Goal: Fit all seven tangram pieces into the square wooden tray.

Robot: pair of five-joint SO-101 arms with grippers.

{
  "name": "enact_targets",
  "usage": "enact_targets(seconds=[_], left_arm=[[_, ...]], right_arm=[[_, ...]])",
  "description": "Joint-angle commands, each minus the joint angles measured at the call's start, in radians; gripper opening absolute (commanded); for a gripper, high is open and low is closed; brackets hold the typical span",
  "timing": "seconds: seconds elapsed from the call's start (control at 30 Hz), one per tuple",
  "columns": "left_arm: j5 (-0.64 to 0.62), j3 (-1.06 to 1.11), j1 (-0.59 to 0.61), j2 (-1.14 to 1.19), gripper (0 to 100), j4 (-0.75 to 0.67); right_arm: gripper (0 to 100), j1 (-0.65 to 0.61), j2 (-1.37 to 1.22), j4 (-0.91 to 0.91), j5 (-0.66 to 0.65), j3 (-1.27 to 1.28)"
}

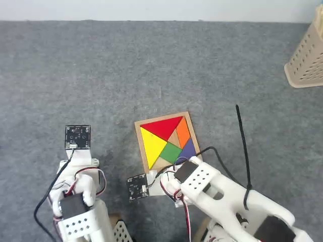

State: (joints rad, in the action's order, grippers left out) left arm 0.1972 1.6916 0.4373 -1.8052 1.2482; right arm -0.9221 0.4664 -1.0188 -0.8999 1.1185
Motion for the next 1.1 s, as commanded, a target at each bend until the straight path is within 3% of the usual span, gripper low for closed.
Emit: enact_targets(seconds=[0.0,0.1,0.37,0.67,0.83,1.07], left_arm=[[0.005,-0.007,0.005,-0.014,1,0.008],[0.005,-0.007,0.005,-0.014,1,0.008],[0.005,-0.007,0.005,-0.014,1,0.008],[0.005,-0.007,0.005,-0.014,1,0.008],[0.005,-0.007,0.005,-0.014,1,0.008],[0.005,-0.007,0.005,-0.014,1,0.008]], right_arm=[[15.4,-0.002,-0.002,-0.013,-0.006,-0.055],[11.4,-0.002,-0.002,-0.015,0.026,-0.054],[11.4,0.088,0.002,-0.030,0.038,-0.081],[11.3,0.122,0.004,-0.093,0.155,-0.199],[3.6,0.173,0.004,-0.087,0.181,-0.252],[7.6,0.179,0.004,-0.093,0.180,-0.261]])
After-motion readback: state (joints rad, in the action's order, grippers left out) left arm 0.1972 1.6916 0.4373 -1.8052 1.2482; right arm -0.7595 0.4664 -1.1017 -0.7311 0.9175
